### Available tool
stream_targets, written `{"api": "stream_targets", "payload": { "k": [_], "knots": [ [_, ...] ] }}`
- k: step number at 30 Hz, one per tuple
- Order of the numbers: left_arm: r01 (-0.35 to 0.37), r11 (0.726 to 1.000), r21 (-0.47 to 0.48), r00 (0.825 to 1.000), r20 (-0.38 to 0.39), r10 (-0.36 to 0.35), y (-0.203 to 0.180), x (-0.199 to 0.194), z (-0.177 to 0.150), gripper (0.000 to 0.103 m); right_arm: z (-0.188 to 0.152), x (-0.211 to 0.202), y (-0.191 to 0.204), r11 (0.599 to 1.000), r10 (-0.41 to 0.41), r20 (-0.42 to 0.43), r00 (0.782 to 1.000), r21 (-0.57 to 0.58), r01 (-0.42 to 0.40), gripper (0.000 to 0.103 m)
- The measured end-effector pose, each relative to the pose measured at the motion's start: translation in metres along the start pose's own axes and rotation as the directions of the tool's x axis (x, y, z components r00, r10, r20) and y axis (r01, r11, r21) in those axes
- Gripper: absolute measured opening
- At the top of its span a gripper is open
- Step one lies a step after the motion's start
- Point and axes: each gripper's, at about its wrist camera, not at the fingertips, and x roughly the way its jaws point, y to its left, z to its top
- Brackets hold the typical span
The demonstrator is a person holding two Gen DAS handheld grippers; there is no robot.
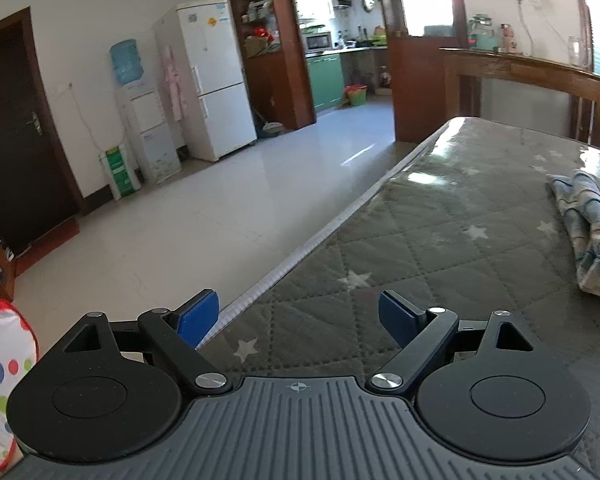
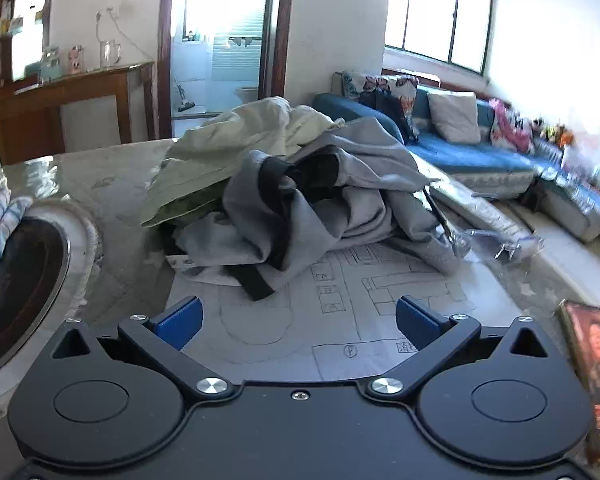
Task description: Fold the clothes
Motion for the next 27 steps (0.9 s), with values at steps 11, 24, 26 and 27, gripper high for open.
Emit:
{"api": "stream_targets", "payload": {
  "k": [11, 24, 26, 27],
  "knots": [
    [-0.002, 1.0, -0.027, 1.0, -0.029, 0.002, 0.006, 0.011, -0.004, 0.088, 0.001, 0.02, -0.025, 0.997, 0.028, -0.071, 0.997, 0.07, -0.023, 0.103],
    [0.002, 0.998, -0.067, 0.999, -0.041, -0.005, 0.006, 0.02, -0.004, 0.093, 0.003, 0.026, -0.029, 0.997, 0.062, -0.072, 0.995, 0.048, -0.059, 0.103],
    [0.01, 0.996, -0.083, 0.999, -0.046, -0.014, 0.009, 0.022, -0.004, 0.093, 0.003, 0.025, -0.028, 0.997, 0.06, -0.072, 0.996, 0.045, -0.057, 0.103],
    [0.014, 0.996, -0.09, 0.999, -0.048, -0.018, 0.01, 0.022, -0.005, 0.093, 0.003, 0.025, -0.027, 0.997, 0.059, -0.072, 0.996, 0.044, -0.056, 0.103]
  ]
}}
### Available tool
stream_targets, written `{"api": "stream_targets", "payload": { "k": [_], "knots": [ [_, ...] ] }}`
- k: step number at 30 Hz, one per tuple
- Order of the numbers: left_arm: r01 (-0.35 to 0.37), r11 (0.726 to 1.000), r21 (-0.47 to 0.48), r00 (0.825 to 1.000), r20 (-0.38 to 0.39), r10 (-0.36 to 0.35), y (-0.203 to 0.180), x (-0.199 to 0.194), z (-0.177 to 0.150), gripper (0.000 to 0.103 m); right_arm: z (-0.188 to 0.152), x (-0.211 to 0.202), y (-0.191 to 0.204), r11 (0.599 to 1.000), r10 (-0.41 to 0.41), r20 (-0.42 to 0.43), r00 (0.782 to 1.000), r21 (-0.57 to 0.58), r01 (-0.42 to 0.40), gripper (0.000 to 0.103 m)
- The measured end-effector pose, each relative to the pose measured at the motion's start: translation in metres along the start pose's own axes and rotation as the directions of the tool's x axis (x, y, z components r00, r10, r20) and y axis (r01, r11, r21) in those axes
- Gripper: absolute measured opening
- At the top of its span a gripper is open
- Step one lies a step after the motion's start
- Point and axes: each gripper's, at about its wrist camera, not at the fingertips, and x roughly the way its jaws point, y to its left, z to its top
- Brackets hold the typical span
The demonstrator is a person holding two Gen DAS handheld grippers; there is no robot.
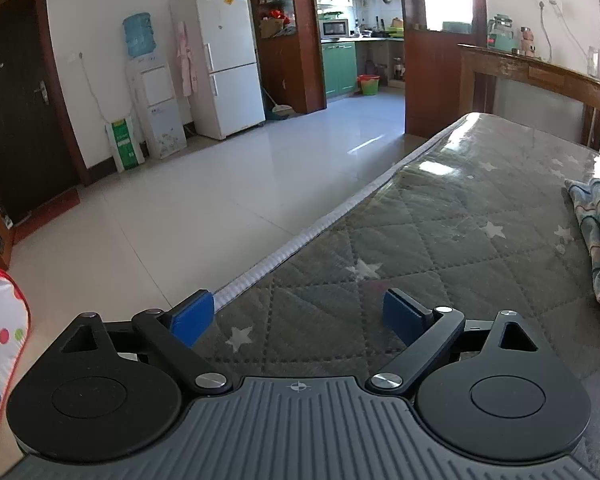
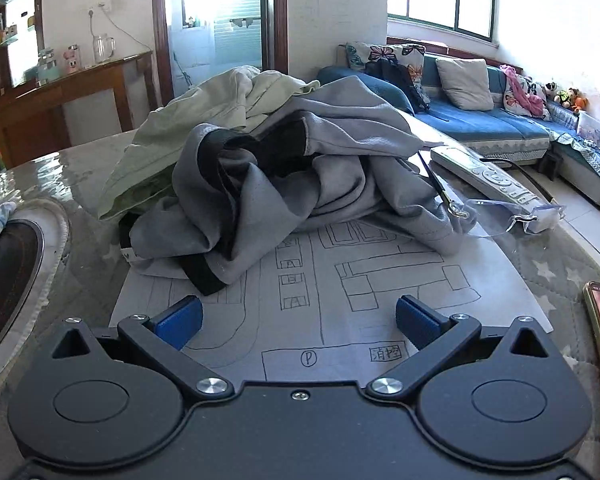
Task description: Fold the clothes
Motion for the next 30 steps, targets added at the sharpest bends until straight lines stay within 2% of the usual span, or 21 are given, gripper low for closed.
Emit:
{"api": "stream_targets", "payload": {
  "k": [10, 21, 25, 30],
  "knots": [
    [0.008, 1.0, -0.003, 1.0, 0.01, -0.008, 0.014, -0.005, 0.004, 0.094, -0.002, 0.002, -0.002, 1.0, 0.0, 0.005, 1.0, 0.001, 0.0, 0.103],
    [0.098, 0.995, 0.017, 0.995, 0.035, -0.098, 0.011, -0.009, 0.001, 0.094, -0.002, 0.003, -0.001, 1.0, 0.0, 0.006, 1.0, 0.002, 0.0, 0.103],
    [0.118, 0.991, 0.06, 0.993, 0.016, -0.12, 0.004, -0.005, 0.001, 0.094, -0.002, 0.002, 0.0, 1.0, 0.0, 0.006, 1.0, 0.002, -0.001, 0.103],
    [0.143, 0.989, 0.041, 0.99, -0.004, -0.143, 0.004, 0.001, 0.001, 0.094, -0.002, 0.002, -0.002, 1.0, 0.0, 0.006, 1.0, 0.0, 0.0, 0.103]
  ]
}}
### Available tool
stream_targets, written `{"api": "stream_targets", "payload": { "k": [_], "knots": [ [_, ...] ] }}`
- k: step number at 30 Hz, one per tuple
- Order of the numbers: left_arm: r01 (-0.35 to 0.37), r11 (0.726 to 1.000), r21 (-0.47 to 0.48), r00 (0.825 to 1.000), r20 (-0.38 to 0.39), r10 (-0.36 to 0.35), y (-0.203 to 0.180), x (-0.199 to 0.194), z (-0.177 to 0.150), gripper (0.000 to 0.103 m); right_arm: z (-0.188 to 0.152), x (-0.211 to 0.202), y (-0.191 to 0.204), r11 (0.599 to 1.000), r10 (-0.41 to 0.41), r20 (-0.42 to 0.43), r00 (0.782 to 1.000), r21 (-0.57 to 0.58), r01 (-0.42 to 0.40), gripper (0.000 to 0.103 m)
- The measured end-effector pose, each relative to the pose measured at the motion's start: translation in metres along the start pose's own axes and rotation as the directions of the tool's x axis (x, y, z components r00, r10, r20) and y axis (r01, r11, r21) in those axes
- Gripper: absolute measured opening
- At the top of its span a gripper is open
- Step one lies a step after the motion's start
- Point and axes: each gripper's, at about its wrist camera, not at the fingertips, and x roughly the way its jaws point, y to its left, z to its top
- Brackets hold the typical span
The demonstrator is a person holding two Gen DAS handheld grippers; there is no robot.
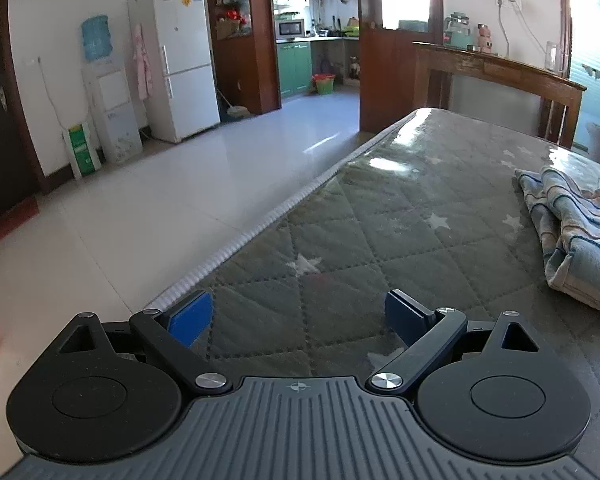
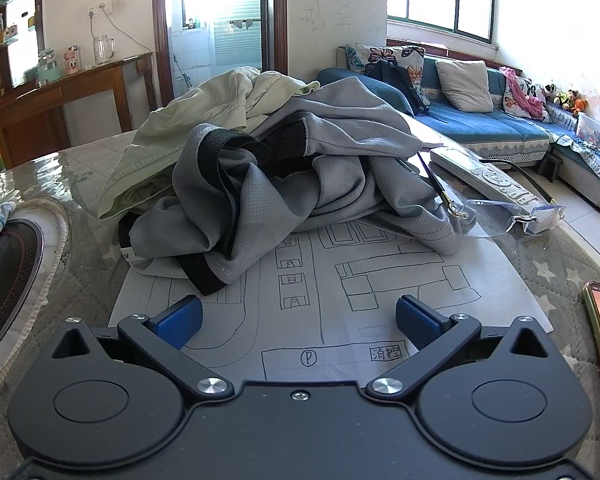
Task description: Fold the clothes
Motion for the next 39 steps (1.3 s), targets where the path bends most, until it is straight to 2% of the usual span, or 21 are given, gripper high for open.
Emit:
{"api": "stream_targets", "payload": {
  "k": [13, 15, 24, 39],
  "knots": [
    [0.024, 0.999, -0.032, 1.0, -0.014, -0.025, 0.004, 0.005, -0.003, 0.096, 0.001, 0.0, 0.0, 1.0, -0.001, -0.003, 1.0, -0.002, 0.001, 0.103],
    [0.029, 0.999, -0.033, 0.999, -0.015, -0.029, 0.015, 0.004, 0.001, 0.096, 0.001, 0.0, 0.0, 1.0, 0.001, -0.003, 1.0, 0.001, -0.001, 0.103],
    [0.035, 0.999, -0.038, 0.999, -0.012, -0.035, 0.021, 0.002, -0.006, 0.097, 0.001, 0.001, 0.005, 1.0, -0.001, -0.003, 1.0, -0.001, 0.001, 0.103],
    [0.035, 0.999, -0.037, 0.999, -0.012, -0.035, 0.017, 0.003, -0.009, 0.097, 0.001, 0.001, 0.003, 1.0, 0.0, -0.003, 1.0, 0.0, 0.0, 0.103]
  ]
}}
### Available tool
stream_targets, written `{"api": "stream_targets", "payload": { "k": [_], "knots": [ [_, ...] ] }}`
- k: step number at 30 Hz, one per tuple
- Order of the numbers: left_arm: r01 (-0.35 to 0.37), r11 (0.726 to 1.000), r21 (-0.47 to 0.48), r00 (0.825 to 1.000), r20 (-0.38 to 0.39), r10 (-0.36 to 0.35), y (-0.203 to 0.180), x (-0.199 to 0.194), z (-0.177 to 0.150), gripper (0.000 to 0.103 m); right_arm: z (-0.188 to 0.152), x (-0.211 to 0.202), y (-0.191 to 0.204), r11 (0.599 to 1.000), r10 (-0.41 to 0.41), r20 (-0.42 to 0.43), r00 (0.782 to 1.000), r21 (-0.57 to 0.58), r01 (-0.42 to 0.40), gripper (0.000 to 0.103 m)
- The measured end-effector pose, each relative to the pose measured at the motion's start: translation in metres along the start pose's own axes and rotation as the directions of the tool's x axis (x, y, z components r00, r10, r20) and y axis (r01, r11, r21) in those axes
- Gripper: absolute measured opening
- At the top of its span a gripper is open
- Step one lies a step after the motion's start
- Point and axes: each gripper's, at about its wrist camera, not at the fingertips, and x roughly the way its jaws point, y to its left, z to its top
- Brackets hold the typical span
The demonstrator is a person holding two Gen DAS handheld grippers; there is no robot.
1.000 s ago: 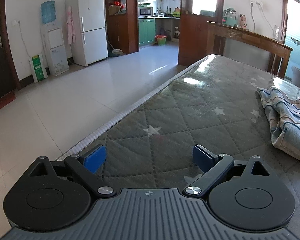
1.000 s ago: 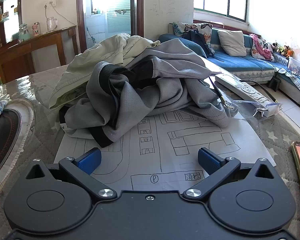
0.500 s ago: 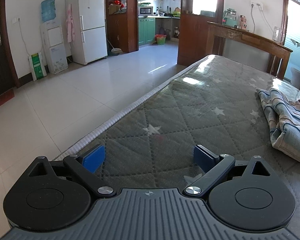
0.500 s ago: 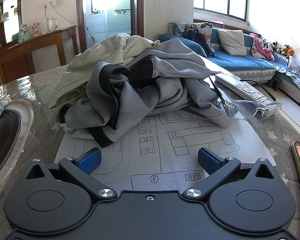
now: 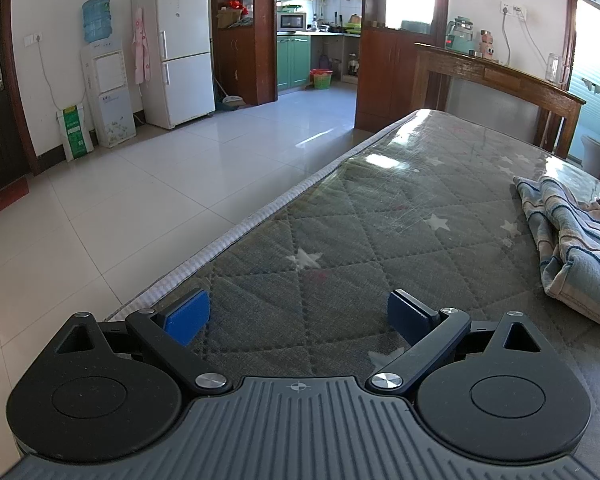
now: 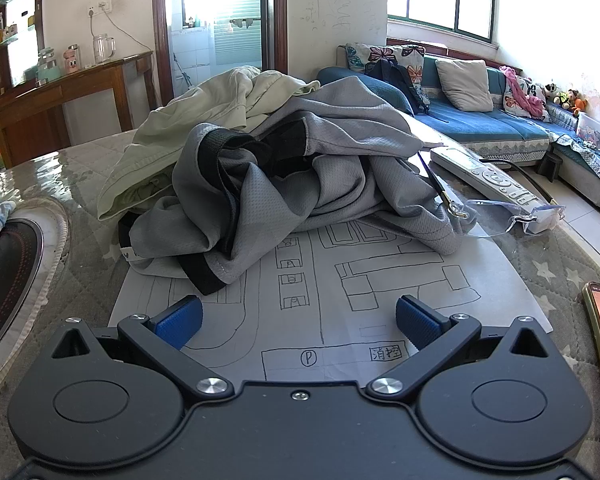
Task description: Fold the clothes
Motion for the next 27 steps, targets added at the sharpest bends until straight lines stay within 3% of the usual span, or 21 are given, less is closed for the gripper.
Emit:
{"api": "stream_targets", "payload": {
  "k": [27],
  "knots": [
    [-0.001, 1.0, -0.003, 1.0, -0.003, 0.001, 0.01, -0.002, -0.007, 0.1, 0.0, 0.0, 0.0, 1.0, 0.0, 0.0, 1.0, 0.0, 0.0, 0.103]
  ]
}}
